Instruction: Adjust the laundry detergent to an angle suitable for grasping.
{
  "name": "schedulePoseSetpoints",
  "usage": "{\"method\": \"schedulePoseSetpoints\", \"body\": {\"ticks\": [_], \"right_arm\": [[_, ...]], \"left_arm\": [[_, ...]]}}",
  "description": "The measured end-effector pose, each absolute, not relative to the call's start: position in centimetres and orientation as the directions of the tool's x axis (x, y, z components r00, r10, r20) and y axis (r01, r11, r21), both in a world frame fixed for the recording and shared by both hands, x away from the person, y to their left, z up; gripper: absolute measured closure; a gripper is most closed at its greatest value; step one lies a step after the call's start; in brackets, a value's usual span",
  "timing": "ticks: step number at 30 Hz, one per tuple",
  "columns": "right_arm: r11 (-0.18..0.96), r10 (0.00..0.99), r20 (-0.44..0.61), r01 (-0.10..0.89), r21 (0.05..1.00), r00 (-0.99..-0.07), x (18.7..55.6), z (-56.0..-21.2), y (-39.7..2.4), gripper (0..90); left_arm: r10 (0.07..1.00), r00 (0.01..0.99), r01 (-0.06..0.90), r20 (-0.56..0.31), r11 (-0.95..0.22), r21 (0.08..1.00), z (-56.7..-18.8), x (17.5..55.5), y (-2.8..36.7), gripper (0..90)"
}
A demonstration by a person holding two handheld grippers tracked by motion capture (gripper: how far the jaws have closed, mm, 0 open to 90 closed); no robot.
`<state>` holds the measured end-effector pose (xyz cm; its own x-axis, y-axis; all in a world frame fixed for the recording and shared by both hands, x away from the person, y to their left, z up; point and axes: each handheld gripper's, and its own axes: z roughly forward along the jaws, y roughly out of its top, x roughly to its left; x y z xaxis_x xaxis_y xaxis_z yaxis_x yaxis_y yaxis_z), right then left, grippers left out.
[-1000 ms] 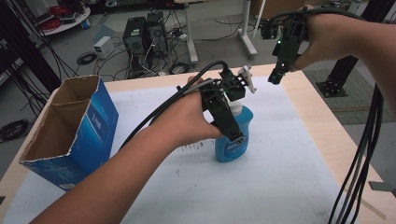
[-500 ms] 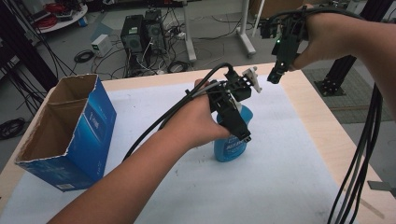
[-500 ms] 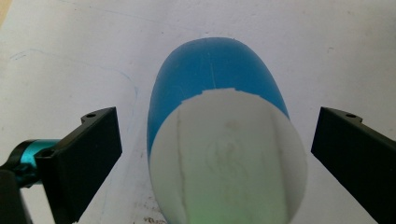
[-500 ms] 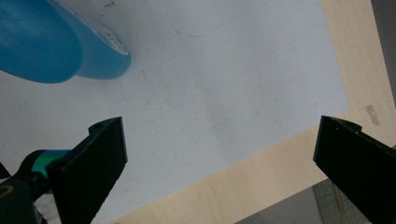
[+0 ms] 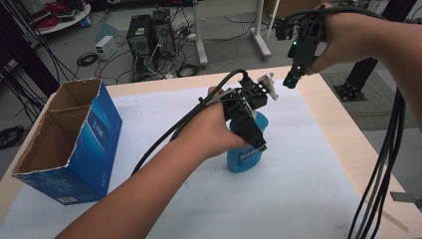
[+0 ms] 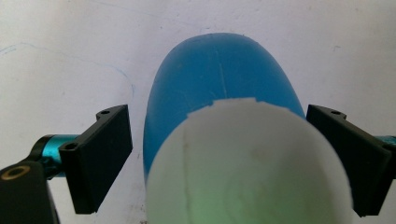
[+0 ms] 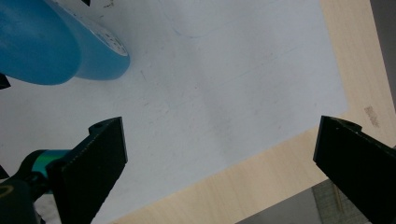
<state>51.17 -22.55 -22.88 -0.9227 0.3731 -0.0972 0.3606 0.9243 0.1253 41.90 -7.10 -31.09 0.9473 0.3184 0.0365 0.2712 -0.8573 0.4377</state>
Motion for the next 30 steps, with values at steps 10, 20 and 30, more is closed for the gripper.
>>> {"method": "schedulePoseSetpoints", "body": {"ticks": [10,20,30], "right_arm": [[0.926,0.369,-0.103,0.356,0.123,-0.924,51.01,-22.73,-22.57,1.8],[0.925,0.371,-0.104,0.358,0.124,-0.923,50.90,-22.64,-22.51,1.8],[0.926,0.370,-0.106,0.357,0.125,-0.923,50.95,-22.66,-22.76,1.8]], "left_arm": [[0.322,0.946,0.279,0.027,-0.858,0.432,-31.13,41.89,-7.15,17.8],[0.321,0.946,0.277,0.035,-0.862,0.424,-31.12,41.89,-7.17,24.0],[0.325,0.945,0.282,0.031,-0.861,0.422,-31.29,41.92,-7.28,26.9]]}}
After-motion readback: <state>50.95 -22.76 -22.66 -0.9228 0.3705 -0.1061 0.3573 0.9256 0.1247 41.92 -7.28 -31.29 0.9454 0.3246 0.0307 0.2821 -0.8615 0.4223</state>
